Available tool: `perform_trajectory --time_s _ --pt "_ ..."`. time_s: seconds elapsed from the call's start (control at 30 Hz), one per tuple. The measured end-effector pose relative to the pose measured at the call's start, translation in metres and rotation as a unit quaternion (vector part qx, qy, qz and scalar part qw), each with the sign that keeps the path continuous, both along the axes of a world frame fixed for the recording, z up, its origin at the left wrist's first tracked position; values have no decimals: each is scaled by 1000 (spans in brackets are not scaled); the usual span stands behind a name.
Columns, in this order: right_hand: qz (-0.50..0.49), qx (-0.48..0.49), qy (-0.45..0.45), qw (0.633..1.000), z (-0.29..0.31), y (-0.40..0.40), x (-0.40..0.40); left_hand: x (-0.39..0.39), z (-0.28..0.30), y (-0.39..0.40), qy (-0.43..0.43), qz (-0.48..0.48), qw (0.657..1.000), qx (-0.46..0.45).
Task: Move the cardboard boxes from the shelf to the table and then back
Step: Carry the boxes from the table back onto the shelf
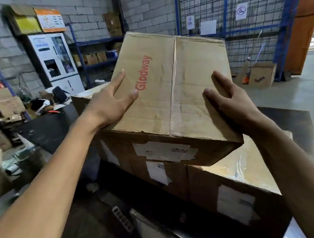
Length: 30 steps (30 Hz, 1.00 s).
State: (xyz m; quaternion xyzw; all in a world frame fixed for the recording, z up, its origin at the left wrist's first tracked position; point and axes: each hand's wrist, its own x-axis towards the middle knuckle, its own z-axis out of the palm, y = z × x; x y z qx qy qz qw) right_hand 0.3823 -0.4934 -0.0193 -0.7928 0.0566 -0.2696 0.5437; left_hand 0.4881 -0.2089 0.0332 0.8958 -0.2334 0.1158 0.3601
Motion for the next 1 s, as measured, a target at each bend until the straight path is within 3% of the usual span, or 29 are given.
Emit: perform_trajectory --time_s 0.27,0.47,0.83,1.0 --pt "155 -29 -27 987 0 120 -12 -121 -8 143 -46 163 985 -39" --pt "314 -32 -31 948 4 244 0 -208 -3 245 -27 297 950 -90" --pt "577 -47 -34 815 28 466 35 -323 24 352 -33 578 813 -62" --pt "672 -34 -28 740 51 550 51 -346 49 363 -20 686 727 -15"
